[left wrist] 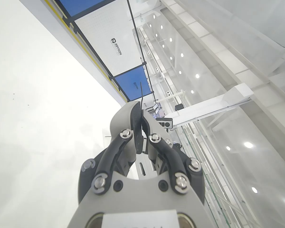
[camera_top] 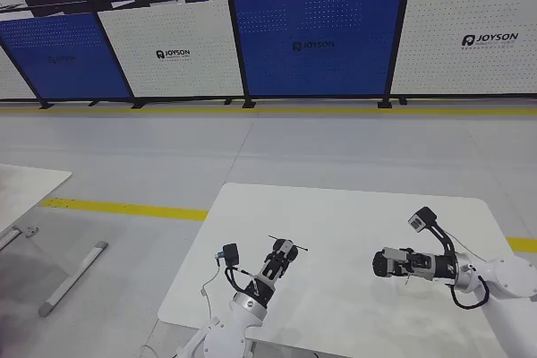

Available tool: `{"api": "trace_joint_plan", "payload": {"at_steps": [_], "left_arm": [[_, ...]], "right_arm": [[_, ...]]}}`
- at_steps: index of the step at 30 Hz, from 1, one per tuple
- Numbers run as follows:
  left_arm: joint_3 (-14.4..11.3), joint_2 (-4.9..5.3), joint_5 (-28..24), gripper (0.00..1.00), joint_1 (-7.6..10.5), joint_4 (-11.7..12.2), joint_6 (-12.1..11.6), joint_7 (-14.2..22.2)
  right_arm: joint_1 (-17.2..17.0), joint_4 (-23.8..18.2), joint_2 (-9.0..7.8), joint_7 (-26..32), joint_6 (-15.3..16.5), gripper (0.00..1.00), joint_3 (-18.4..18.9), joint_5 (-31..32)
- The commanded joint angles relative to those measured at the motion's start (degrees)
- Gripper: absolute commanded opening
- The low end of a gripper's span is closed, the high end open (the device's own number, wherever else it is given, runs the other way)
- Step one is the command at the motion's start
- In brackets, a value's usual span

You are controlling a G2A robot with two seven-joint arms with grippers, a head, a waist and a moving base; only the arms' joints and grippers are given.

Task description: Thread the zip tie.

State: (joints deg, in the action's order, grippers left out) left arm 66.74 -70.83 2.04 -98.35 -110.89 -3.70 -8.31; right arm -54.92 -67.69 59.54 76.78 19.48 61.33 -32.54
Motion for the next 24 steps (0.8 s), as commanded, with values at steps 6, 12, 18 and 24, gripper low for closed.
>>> {"api": "trace_joint_plan", "payload": {"at_steps": [6,12,18,24], "left_arm": [[0.00,0.00,0.00,0.00,0.00,0.00,0.00,0.00],[0.00,0.00,0.00,0.00,0.00,0.00,0.00,0.00],[0.00,0.00,0.00,0.00,0.00,0.00,0.00,0.00],[0.24,0.29,5.67,0.00,0.33,2.20,2.95,1.68]], "right_arm": [[0.00,0.00,0.00,0.00,0.00,1.00,0.00,0.00],[0.00,0.00,0.00,0.00,0.00,1.00,0.00,0.00],[0.00,0.00,0.00,0.00,0.00,1.00,0.00,0.00],[0.00,0.00,0.00,0.00,0.00,1.00,0.00,0.00]]}}
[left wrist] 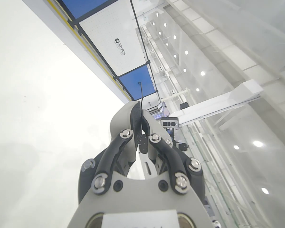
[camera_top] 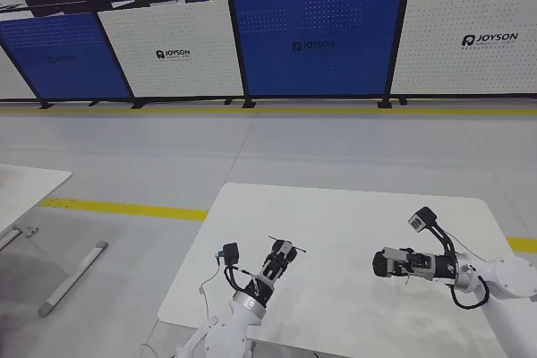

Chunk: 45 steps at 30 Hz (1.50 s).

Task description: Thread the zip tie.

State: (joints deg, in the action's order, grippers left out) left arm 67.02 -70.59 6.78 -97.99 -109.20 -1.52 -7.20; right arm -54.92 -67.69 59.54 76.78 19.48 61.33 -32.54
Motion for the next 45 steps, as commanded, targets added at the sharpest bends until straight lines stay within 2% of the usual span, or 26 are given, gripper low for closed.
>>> {"api": "trace_joint_plan", "payload": {"at_steps": [1,3,5,7,8,17,19,21,25,28,29,40,43,45], "left_arm": [[-0.02,0.10,1.68,0.00,0.14,1.06,1.82,1.21],[-0.21,0.18,3.47,0.00,0.58,2.42,3.20,2.34],[-0.42,0.39,5.36,0.00,1.06,3.72,4.92,5.58],[0.45,0.71,4.99,0.00,1.04,3.60,5.28,9.42],[1.71,0.92,3.60,0.00,0.82,2.97,4.60,11.18],[1.71,0.92,3.60,0.00,0.82,2.97,4.60,11.18],[1.57,0.93,2.95,0.00,0.92,3.17,4.47,12.08],[2.51,1.24,2.31,0.00,1.21,3.47,4.21,15.84],[7.25,2.32,-2.51,0.00,0.71,3.44,2.38,26.50],[9.63,2.80,-5.65,0.00,0.64,3.77,1.95,31.18],[10.24,2.82,-7.66,0.00,0.95,3.88,2.09,31.58],[10.20,2.81,-7.76,0.00,1.00,3.92,2.09,31.43],[9.80,2.53,-11.43,0.00,1.97,3.97,1.85,29.67],[9.88,2.38,-14.58,0.00,1.97,2.90,0.55,28.62]], "right_arm": [[0.00,0.00,0.00,0.00,0.00,1.00,0.00,0.00],[0.00,0.00,0.00,0.00,0.00,1.00,0.00,0.00],[0.00,0.00,0.00,0.00,0.00,1.00,0.00,0.00],[0.00,0.00,0.00,0.00,0.00,1.00,0.00,0.00],[0.00,0.00,0.00,0.00,0.00,1.00,0.00,0.00],[0.00,0.00,0.00,0.00,0.00,1.00,0.00,0.00],[0.00,0.00,0.00,0.00,0.00,1.00,0.00,0.00],[0.00,0.00,0.00,0.00,0.00,1.00,0.00,0.00],[0.00,0.00,0.00,0.00,0.00,1.00,0.00,0.00],[0.00,0.00,0.00,0.00,0.00,1.00,0.00,0.00],[0.00,0.00,0.00,0.00,0.00,1.00,0.00,0.00],[0.00,0.00,0.00,0.00,0.00,1.00,0.00,0.00],[0.00,0.00,0.00,0.00,0.00,1.00,0.00,0.00],[0.00,0.00,0.00,0.00,0.00,1.00,0.00,0.00]]}}
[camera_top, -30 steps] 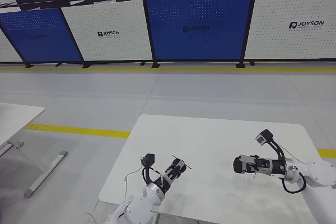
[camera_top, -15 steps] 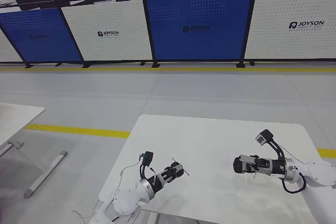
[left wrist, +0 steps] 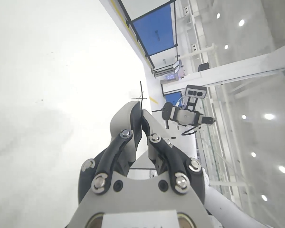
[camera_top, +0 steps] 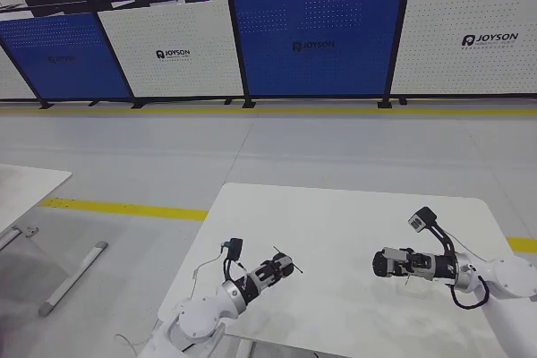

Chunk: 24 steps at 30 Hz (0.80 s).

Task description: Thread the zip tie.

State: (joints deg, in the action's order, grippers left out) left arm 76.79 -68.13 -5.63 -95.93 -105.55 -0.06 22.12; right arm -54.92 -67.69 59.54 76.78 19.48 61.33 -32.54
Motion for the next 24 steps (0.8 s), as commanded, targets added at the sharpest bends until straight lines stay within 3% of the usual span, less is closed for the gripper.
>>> {"api": "trace_joint_plan", "payload": {"at_steps": [1,4,10,21,24], "left_arm": [[0.29,-0.12,-3.31,0.00,-0.31,-1.23,-1.48,-1.14],[1.09,-0.19,-6.82,0.00,-1.58,-4.51,-3.05,-2.61],[3.10,0.05,-11.13,0.00,-5.13,-12.98,-2.43,-2.43],[3.06,0.04,-11.20,0.00,-5.06,-13.06,-2.54,-2.55],[2.75,-0.22,-15.37,0.00,-5.67,-15.21,-5.99,-4.09]], "right_arm": [[0.00,0.00,0.00,0.00,0.00,1.00,0.00,0.00],[0.00,0.00,0.00,0.00,0.00,1.00,0.00,0.00],[0.00,0.00,0.00,0.00,0.00,1.00,0.00,0.00],[0.00,0.00,0.00,0.00,0.00,1.00,0.00,0.00],[0.00,0.00,0.00,0.00,0.00,1.00,0.00,0.00]]}}
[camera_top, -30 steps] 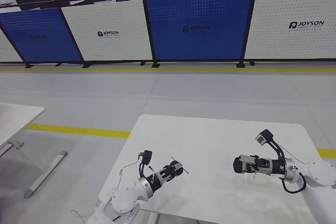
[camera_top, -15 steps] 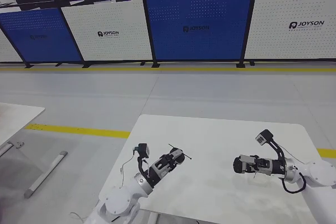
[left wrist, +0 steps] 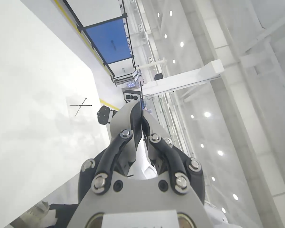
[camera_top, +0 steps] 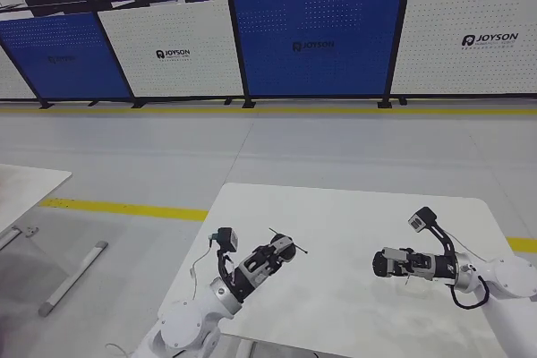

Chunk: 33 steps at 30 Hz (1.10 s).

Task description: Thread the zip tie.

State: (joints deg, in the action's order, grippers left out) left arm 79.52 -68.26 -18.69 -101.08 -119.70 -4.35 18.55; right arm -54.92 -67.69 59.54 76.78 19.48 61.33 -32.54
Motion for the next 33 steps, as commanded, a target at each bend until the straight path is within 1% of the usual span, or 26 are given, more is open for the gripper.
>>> {"api": "trace_joint_plan", "payload": {"at_steps": [1,3,4,12,13,15,17,18,20,21,24,28,29,33], "left_arm": [[0.31,-0.13,-3.51,0.00,-1.01,-1.78,-2.86,-0.85],[0.87,-0.18,-5.46,0.00,-2.19,-3.21,-5.47,-1.13],[1.22,-0.15,-5.84,0.00,-2.97,-3.62,-6.19,-1.15],[1.30,-0.14,-5.62,0.00,-3.05,-3.48,-6.01,-1.28],[1.20,-0.15,-4.54,0.00,-2.58,-2.72,-5.26,-2.16],[0.08,-0.23,-1.26,0.00,-1.19,-0.82,-3.50,-4.07],[-1.43,-0.38,1.21,0.00,0.19,1.60,-2.06,-5.86],[-2.42,-0.50,2.74,0.00,1.25,3.13,-1.65,-7.02],[-3.99,-0.73,4.70,0.00,2.72,6.09,-1.39,-9.03],[-5.04,-0.90,6.10,0.00,3.78,7.88,-1.62,-10.38],[-7.70,-1.34,8.90,0.00,6.07,12.48,-2.15,-13.01],[-10.35,-1.74,13.68,0.00,8.23,17.65,-3.05,-15.62],[-10.53,-1.80,13.89,0.00,8.45,17.96,-3.37,-16.20],[-10.53,-1.80,13.89,0.00,8.45,17.96,-3.37,-16.20]], "right_arm": [[0.00,0.00,0.00,0.00,0.00,1.00,0.00,0.00],[0.00,0.00,0.00,0.00,0.00,1.00,0.00,0.00],[0.00,0.00,0.00,0.00,0.00,1.00,0.00,0.00],[0.00,0.00,0.00,0.00,0.00,1.00,0.00,0.00],[0.00,0.00,0.00,0.00,0.00,1.00,0.00,0.00],[0.00,0.00,0.00,0.00,0.00,1.00,0.00,0.00],[0.00,0.00,0.00,0.00,0.00,1.00,0.00,0.00],[0.00,0.00,0.00,0.00,0.00,1.00,0.00,0.00],[0.00,0.00,0.00,0.00,0.00,1.00,0.00,0.00],[0.00,0.00,0.00,0.00,0.00,1.00,0.00,0.00],[0.00,0.00,0.00,0.00,0.00,1.00,0.00,0.00],[0.00,0.00,0.00,0.00,0.00,1.00,0.00,0.00],[0.00,0.00,0.00,0.00,0.00,1.00,0.00,0.00],[0.00,0.00,0.00,0.00,0.00,1.00,0.00,0.00]]}}
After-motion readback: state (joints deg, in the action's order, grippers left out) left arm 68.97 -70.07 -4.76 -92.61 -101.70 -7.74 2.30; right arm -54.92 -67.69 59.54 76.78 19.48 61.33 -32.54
